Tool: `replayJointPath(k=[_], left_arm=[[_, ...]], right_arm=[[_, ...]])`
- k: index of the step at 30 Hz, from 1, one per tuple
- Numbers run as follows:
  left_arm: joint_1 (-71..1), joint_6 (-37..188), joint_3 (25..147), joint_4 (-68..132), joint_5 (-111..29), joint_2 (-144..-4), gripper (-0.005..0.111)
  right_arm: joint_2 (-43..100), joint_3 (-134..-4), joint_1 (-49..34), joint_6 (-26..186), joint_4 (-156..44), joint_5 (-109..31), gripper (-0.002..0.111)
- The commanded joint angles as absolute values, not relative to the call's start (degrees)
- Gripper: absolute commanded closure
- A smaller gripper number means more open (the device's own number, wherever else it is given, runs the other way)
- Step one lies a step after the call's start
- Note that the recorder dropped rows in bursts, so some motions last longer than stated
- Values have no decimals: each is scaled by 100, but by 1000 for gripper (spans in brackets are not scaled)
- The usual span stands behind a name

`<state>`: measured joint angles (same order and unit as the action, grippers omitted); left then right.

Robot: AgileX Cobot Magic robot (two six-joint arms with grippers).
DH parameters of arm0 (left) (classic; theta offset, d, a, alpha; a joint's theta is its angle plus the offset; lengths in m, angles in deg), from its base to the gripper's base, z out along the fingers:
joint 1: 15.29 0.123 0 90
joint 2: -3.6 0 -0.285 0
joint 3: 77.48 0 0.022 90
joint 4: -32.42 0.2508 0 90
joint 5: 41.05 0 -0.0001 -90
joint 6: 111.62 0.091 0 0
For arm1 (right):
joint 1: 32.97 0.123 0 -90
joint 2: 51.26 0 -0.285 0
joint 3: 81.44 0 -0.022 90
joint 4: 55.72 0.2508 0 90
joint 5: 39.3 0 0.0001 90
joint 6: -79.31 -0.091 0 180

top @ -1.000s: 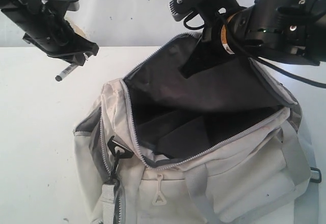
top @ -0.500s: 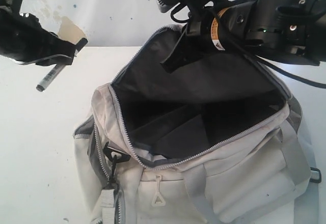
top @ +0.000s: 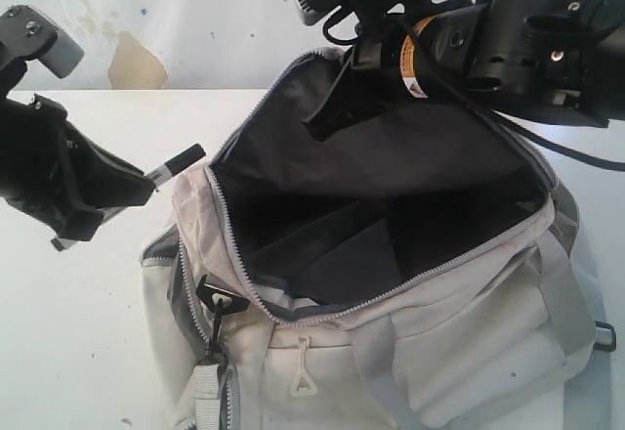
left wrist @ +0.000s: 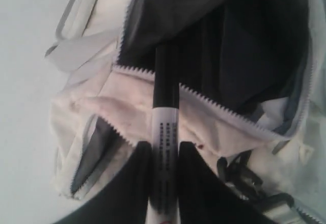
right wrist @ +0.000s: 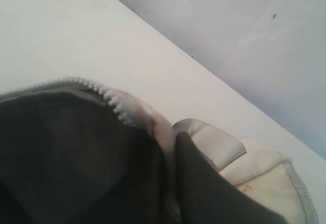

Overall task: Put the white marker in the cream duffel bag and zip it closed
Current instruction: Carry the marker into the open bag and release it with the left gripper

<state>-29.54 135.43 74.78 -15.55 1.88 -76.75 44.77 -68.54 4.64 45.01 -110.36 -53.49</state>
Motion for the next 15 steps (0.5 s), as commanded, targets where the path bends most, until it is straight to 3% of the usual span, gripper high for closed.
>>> replayJointPath(k=[1, 10, 15], left_arm=[[-3188, 14720, 7268, -2826, -322, -7619, 107], [-4208, 15154, 7113, -3561, -1427, -7822, 107], [-4339, 15379, 7113, -4617, -1657, -8146, 107]], right_arm=[[4460, -6896, 398, 4463, -11063, -5206, 108], [4460, -6896, 398, 4452, -11063, -5244, 108], [4460, -6896, 398, 4452, -11063, -5244, 108]])
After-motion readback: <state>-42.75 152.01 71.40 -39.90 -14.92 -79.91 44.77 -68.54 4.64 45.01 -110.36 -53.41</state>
